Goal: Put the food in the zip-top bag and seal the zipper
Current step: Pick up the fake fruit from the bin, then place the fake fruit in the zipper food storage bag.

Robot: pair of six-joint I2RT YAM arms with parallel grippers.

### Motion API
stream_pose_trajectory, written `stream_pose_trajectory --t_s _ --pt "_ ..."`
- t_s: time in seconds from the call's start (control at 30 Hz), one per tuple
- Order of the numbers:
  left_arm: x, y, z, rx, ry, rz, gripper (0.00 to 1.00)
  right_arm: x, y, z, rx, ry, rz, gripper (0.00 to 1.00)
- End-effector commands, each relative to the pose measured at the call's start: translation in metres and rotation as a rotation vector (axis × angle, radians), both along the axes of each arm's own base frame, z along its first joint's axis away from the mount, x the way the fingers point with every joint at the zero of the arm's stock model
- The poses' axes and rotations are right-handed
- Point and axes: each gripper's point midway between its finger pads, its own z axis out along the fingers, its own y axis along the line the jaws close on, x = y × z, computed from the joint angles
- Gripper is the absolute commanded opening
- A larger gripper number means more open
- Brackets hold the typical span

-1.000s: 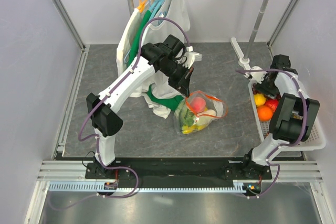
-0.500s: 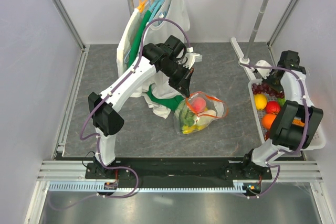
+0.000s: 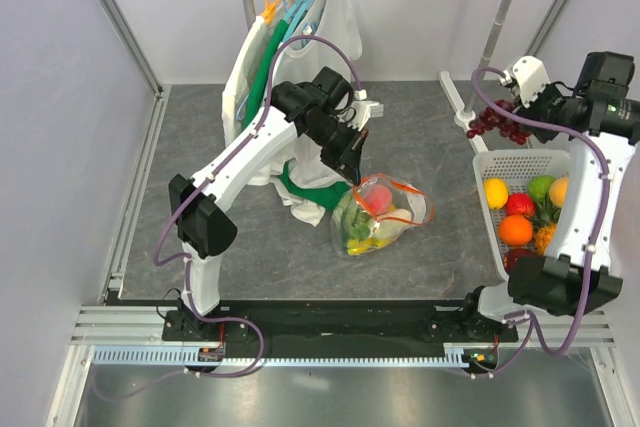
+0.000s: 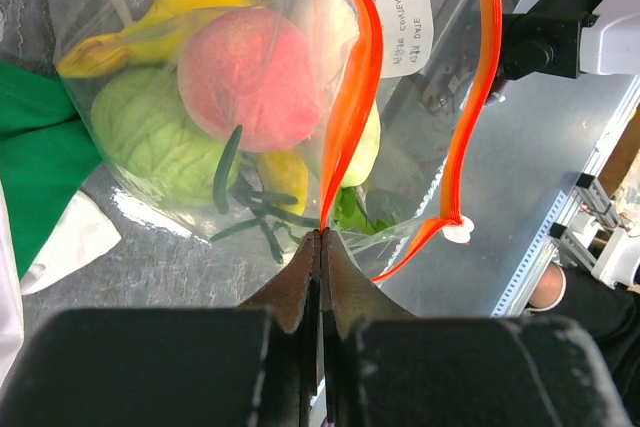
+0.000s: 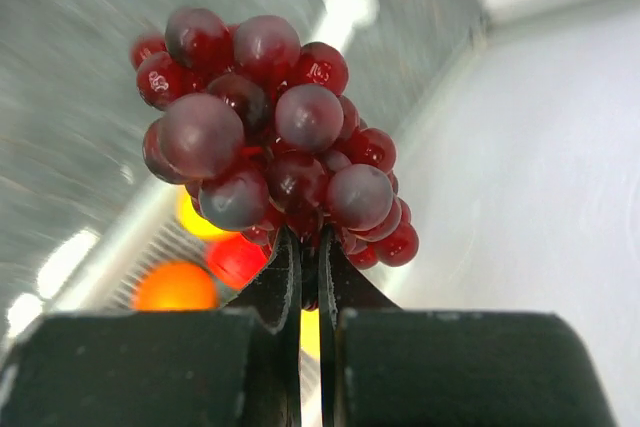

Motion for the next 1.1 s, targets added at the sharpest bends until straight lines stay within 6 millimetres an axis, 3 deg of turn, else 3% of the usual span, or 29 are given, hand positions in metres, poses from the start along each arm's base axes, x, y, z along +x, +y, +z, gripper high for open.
stream_pose_trajectory --t_s 0.0,0.13,0.27,0.3,0.33,0.37,0.4,0.43,0.5,0.63,0.77,0.97,1.07 --pt "0.003 -0.005 0.014 -0.064 0.004 -0.010 0.02 -0.065 0.105 0.045 0.372 -0.016 0.253 0.00" --pt "0.006 -0.005 0.021 -0.100 0.009 -0.008 0.02 -0.102 0.176 0.059 0.605 0.017 0.464 0.00" --pt "0.009 -0.002 0.026 -0.132 0.040 -0.001 0.02 -0.132 0.221 0.044 0.794 0.158 0.564 0.00" --pt "0.009 -0.002 0.026 -0.136 0.047 0.001 0.02 -0.132 0.228 0.051 0.823 0.133 0.575 0.00" --pt "0.010 -0.002 0.026 -0.141 0.051 0.003 0.02 -0.134 0.236 0.049 0.855 0.151 0.587 0.00" --pt "0.009 -0.002 0.027 -0.148 0.063 0.001 0.02 -0.133 0.241 0.036 0.898 0.192 0.569 0.00" --pt "0.010 -0.002 0.027 -0.152 0.067 0.003 0.02 -0.132 0.252 0.049 0.933 0.154 0.593 0.00" --pt "0.009 -0.003 0.028 -0.157 0.072 0.000 0.02 -0.131 0.256 0.036 0.961 0.185 0.579 0.00" --pt "0.009 -0.003 0.029 -0.161 0.074 0.001 0.02 -0.132 0.267 0.040 0.985 0.154 0.615 0.00" --pt "0.008 -0.003 0.034 -0.183 0.085 -0.007 0.02 -0.127 0.278 0.001 0.979 0.247 0.578 0.00" --pt "0.007 -0.001 0.034 -0.188 0.096 -0.006 0.02 -0.106 0.279 -0.028 1.010 0.375 0.452 0.00" --pt "0.005 0.006 0.039 -0.205 0.097 -0.003 0.02 -0.104 0.269 -0.039 0.913 0.301 0.435 0.00" --pt "0.007 0.010 0.041 -0.214 0.102 0.004 0.02 -0.113 0.260 -0.054 0.857 0.327 0.412 0.00"
